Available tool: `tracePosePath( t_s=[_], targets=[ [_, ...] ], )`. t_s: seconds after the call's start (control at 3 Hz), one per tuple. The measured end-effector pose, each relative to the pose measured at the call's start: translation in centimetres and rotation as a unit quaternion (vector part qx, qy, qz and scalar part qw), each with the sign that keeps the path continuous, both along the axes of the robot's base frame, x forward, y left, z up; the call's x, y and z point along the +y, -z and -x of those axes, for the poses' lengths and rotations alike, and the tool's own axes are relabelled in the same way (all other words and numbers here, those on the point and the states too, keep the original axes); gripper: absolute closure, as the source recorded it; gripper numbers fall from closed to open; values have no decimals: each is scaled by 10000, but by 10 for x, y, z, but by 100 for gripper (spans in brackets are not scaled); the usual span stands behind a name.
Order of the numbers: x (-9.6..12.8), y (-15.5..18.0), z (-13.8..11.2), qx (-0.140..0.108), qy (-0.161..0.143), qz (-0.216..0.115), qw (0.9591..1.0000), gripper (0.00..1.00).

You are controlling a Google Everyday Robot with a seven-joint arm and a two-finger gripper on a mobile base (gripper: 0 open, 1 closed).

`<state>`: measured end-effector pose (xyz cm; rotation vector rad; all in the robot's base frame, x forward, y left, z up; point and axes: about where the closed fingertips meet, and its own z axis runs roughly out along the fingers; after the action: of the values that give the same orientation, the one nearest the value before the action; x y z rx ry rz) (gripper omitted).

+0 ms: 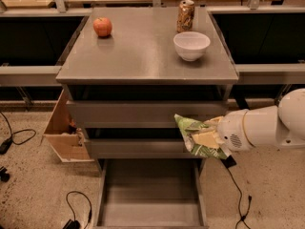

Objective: Place green jalapeno chip bag into bottom drawer

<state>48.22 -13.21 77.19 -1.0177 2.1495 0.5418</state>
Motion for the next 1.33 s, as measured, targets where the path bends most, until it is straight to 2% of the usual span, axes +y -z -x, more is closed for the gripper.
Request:
tracePosePath(
  t_s=[0.33, 0.67, 1.0, 1.33],
  targets=[
    [0, 0, 0, 0, -1, 0, 10000, 100],
    [10, 35, -10, 319, -73, 46, 9995, 100],
    [19, 130, -20, 921, -97, 89, 9957, 100],
    [23, 245, -23, 1404, 101, -141, 9899, 100]
  ],
)
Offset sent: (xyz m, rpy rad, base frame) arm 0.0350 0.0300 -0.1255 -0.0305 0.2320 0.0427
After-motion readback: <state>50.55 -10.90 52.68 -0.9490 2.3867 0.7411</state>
